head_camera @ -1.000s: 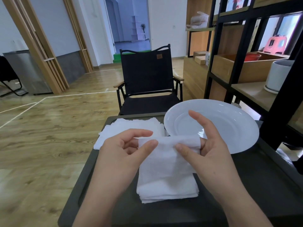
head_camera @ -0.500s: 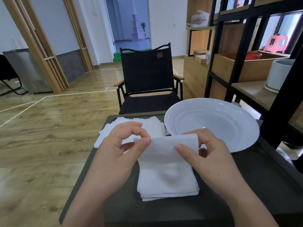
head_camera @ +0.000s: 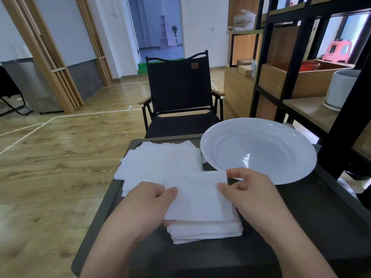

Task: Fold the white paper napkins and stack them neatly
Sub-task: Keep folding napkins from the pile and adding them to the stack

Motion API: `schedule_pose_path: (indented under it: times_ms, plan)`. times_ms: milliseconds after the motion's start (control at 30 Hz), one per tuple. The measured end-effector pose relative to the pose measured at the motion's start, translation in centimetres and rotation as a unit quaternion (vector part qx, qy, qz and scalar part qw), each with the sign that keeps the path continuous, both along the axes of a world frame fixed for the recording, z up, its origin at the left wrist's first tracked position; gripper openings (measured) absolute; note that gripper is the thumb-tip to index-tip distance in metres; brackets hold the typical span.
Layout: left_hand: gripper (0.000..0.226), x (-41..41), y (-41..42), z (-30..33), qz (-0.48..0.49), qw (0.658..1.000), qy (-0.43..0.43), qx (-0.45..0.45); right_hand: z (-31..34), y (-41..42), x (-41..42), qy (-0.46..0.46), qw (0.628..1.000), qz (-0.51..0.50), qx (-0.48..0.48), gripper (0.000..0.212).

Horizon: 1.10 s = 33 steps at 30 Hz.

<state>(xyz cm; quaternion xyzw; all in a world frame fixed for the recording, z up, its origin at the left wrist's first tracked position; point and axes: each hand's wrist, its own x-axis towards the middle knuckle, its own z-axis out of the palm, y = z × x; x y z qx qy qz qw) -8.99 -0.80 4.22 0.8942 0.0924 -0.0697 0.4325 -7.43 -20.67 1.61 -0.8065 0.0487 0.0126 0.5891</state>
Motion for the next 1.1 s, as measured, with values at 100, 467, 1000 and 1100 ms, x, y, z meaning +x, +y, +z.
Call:
schedule_pose_path:
  times_ms: [100,467,1000,1100]
  plan:
    - [0.041,0.2,-0.2,-0.4,0.002,0.999,0.020,0.047,-0.8,-0.2,0.3,0.034,0.998,-0.010,-0.054,0.022]
    - [0.054,1.0,-0.1,-1.3,0.065,0.984,0.017,0.165,-1.1,-0.6,0.3,-0.014,0.981,-0.067,-0.180,0.032]
    - [0.010,2.9,-1.1,-4.0,0.104,0.955,-0.176,0.217,-1.5,-1.4,0.4,-0.013,0.974,0.013,-0.228,0.015]
    - [0.043,3.9,0.4,-5.1,0.072,0.955,-0.187,0.218,-1.5,-1.4,0.3,-0.014,0.973,0.025,-0.229,0.016]
